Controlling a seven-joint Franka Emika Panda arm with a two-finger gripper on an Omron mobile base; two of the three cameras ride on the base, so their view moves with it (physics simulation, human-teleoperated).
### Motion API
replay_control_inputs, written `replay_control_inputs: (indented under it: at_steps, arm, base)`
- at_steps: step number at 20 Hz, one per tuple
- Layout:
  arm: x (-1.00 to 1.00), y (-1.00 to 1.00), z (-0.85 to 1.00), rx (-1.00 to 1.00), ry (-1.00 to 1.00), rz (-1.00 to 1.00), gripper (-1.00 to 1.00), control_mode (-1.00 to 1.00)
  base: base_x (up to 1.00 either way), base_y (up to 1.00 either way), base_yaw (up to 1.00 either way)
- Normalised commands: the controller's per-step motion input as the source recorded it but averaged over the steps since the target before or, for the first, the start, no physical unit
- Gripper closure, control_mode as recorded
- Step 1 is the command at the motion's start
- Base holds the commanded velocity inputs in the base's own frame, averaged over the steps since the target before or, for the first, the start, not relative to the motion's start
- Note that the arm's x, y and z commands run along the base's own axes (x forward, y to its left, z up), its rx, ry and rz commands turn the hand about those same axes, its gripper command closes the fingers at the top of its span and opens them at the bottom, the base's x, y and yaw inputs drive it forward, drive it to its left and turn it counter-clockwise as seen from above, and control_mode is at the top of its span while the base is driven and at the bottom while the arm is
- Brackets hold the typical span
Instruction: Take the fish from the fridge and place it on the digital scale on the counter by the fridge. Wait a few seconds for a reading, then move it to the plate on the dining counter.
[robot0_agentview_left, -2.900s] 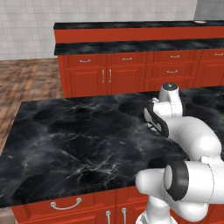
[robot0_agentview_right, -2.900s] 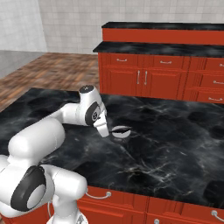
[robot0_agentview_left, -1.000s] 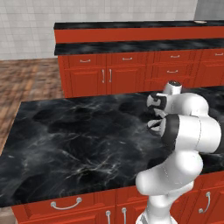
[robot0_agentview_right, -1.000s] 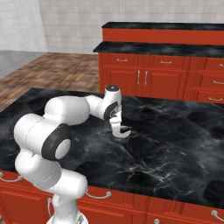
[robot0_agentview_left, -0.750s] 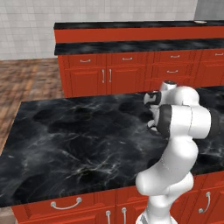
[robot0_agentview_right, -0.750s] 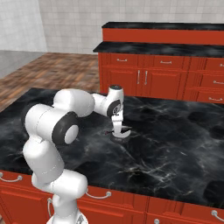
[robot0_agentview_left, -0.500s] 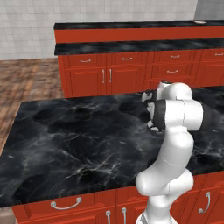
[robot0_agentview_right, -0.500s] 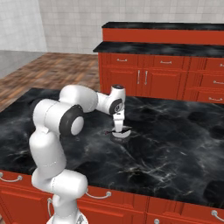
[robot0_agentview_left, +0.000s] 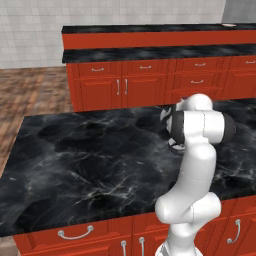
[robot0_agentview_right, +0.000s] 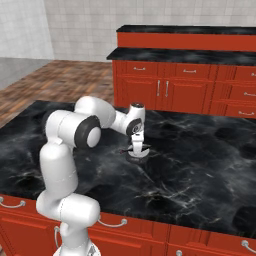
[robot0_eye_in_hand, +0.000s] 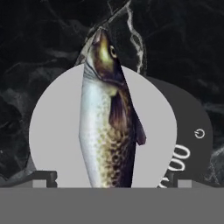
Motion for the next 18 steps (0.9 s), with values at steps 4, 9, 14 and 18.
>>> replay_control_inputs:
  at_steps: [4,9,14,18]
  arm:
    - [0.17,0.0,-0.28,0.0,-0.06,0.0,-1.0,-1.0]
    - [0.08,0.0,-0.3,0.0,-0.02,0.0,1.0,-1.0]
    - [0.01,0.0,-0.17,0.0,0.0,0.0,1.0,-1.0]
    - [0.0,0.0,-0.14,0.0,0.0,0.0,1.0,-1.0]
  base:
    - [0.0,0.0,0.0]
    - [0.0,0.0,0.0]
    - [0.0,0.0,0.0]
    - [0.0,0.0,0.0]
